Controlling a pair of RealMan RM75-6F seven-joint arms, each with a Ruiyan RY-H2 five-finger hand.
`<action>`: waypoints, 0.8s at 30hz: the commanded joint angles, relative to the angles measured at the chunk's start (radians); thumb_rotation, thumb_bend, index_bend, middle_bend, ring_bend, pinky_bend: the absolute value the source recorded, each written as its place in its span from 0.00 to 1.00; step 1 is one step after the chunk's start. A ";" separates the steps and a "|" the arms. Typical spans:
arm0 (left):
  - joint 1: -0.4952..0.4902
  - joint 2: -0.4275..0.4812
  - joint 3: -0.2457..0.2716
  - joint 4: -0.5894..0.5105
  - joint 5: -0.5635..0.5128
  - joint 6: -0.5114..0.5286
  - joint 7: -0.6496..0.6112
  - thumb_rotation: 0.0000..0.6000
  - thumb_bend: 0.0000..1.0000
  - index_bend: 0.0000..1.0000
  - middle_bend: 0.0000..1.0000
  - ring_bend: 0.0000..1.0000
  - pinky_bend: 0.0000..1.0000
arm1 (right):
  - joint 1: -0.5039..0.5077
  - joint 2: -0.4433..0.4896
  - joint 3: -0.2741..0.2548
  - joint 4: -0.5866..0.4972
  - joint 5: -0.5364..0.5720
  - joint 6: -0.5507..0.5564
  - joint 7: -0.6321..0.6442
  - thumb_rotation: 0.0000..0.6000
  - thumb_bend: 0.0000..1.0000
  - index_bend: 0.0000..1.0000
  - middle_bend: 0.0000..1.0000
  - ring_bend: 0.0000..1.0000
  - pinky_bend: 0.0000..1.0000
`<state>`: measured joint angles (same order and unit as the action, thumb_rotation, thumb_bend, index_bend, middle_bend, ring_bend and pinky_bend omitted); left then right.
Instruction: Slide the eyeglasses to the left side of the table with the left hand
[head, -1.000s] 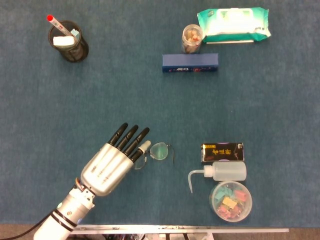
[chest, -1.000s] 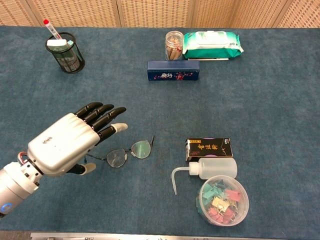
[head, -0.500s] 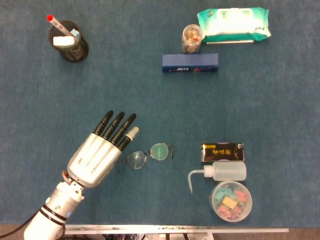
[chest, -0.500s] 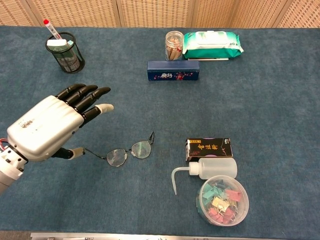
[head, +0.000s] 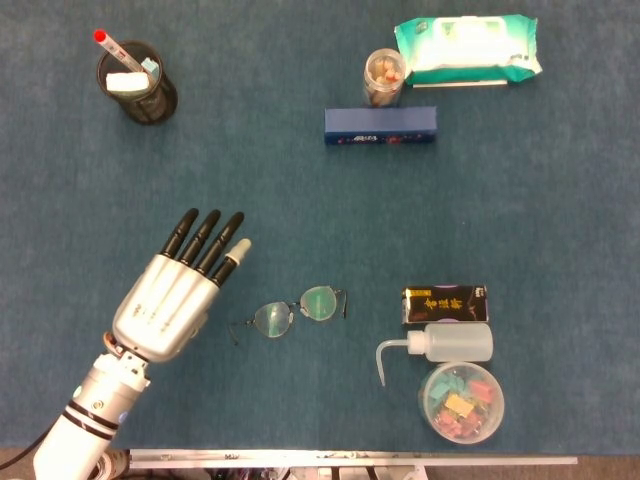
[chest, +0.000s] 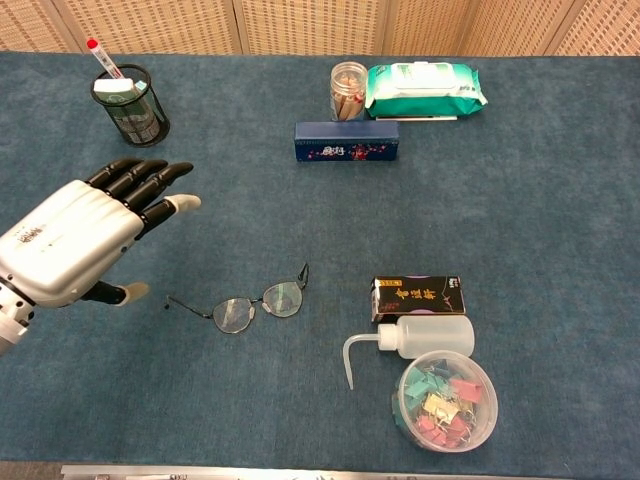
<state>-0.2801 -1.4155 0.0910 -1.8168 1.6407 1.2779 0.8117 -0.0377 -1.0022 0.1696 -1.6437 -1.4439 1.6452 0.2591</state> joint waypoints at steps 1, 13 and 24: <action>0.006 0.012 0.001 0.003 -0.016 -0.007 0.019 1.00 0.12 0.15 0.00 0.00 0.08 | 0.000 0.000 0.000 0.000 0.001 0.001 0.001 1.00 0.00 0.36 0.37 0.27 0.45; 0.003 0.065 0.045 -0.068 -0.049 -0.079 0.001 1.00 0.12 0.15 0.00 0.00 0.08 | 0.003 -0.001 -0.001 -0.001 0.002 -0.006 -0.003 1.00 0.00 0.36 0.37 0.27 0.45; -0.023 0.071 0.053 -0.112 -0.043 -0.131 -0.170 1.00 0.12 0.15 0.00 0.00 0.08 | 0.003 0.000 -0.001 0.000 0.003 -0.008 0.000 1.00 0.00 0.36 0.37 0.27 0.45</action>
<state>-0.2960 -1.3428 0.1430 -1.9230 1.5946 1.1580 0.6700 -0.0343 -1.0020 0.1688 -1.6434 -1.4407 1.6372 0.2587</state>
